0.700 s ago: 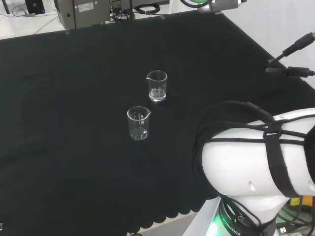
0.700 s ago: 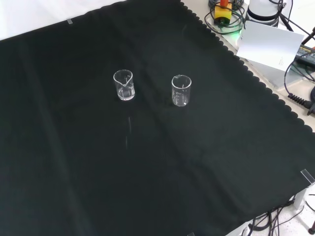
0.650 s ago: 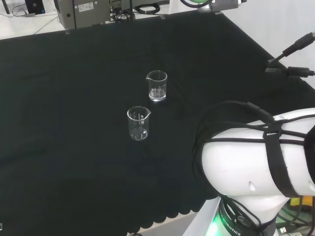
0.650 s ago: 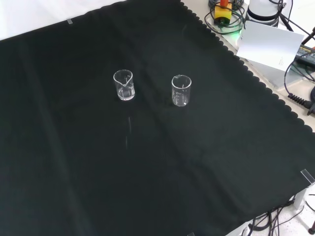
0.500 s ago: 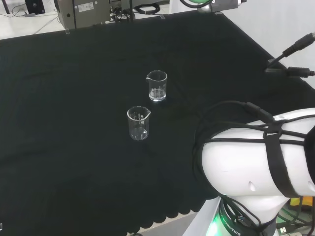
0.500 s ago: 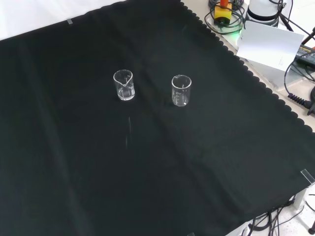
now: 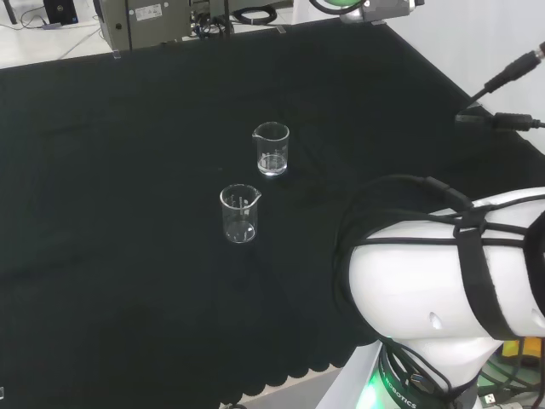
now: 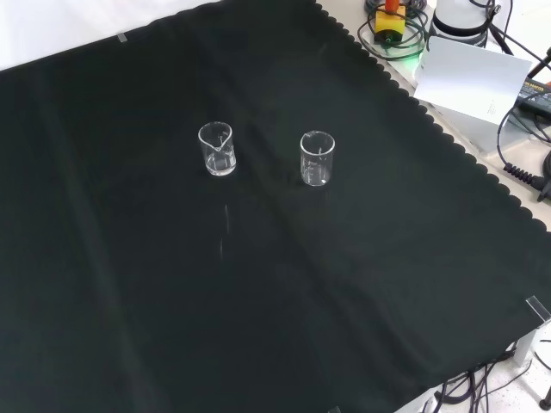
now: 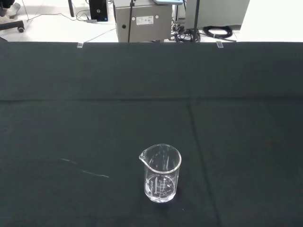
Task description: Pick up the beaker on the right.
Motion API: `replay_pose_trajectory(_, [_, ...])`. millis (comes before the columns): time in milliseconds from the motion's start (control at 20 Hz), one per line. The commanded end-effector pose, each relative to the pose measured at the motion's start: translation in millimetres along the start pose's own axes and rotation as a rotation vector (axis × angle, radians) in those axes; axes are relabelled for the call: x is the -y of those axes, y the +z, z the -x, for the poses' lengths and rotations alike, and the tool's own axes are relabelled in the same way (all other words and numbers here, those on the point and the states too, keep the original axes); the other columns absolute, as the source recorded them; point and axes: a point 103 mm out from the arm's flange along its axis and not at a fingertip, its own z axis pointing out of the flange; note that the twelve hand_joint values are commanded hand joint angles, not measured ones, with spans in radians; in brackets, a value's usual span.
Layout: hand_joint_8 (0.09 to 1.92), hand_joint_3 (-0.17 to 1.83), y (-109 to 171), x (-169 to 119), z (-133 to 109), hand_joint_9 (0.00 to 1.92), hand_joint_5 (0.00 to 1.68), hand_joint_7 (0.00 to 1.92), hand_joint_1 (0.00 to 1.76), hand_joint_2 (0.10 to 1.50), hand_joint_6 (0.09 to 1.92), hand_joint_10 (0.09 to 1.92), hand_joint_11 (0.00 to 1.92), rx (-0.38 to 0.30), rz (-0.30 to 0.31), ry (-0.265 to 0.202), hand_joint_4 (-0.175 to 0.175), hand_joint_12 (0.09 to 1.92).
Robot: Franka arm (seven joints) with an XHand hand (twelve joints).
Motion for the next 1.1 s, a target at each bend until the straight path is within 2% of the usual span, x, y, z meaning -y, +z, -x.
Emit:
replay_pose_trajectory(50, [0.53,0.3,22.2,-11.6,14.5,0.16,0.27,0.03,0.02,1.27,0.09,0.64,0.0,-0.024,-0.012,0.034,-0.003,1.36])
replay_pose_trajectory(300, [0.53,0.29,49.8,-29.5,31.6,0.17,0.27,0.04,0.03,1.27,0.09,0.64,0.0,-0.045,-0.032,0.064,-0.005,1.36])
replay_pose_trajectory(500, [0.53,0.28,80.0,-58.9,46.0,0.18,0.28,0.05,0.05,1.26,0.09,0.64,0.0,-0.081,-0.059,0.067,-0.005,1.37])
replay_pose_trajectory(550, [0.53,0.28,90.0,-70.6,49.1,0.18,0.28,0.05,0.05,1.26,0.09,0.64,0.0,-0.079,-0.062,0.056,-0.005,1.37])
replay_pose_trajectory(600, [0.53,0.28,98.0,-82.4,42.9,0.18,0.28,0.05,0.06,1.26,0.09,0.64,0.0,-0.001,-0.075,0.028,-0.005,1.37])
replay_pose_trajectory(650, [0.53,0.28,106.2,-92.6,40.5,0.18,0.28,0.06,0.06,1.26,0.09,0.64,0.0,0.011,-0.076,0.009,-0.005,1.37])
replay_pose_trajectory(800, [0.54,0.27,134.5,-121.6,41.5,0.19,0.29,0.07,0.08,1.26,0.09,0.65,0.0,-0.027,-0.054,-0.034,-0.006,1.38])
replay_pose_trajectory(950, [0.55,0.27,165.0,-147.5,46.0,0.21,0.29,0.09,0.09,1.26,0.09,0.65,0.01,-0.093,-0.073,-0.046,-0.008,1.39])
replay_pose_trajectory(1100, [0.55,0.27,191.5,-165.6,54.1,0.22,0.3,0.1,0.09,1.26,0.09,0.65,0.02,-0.129,-0.102,-0.051,-0.011,1.39])
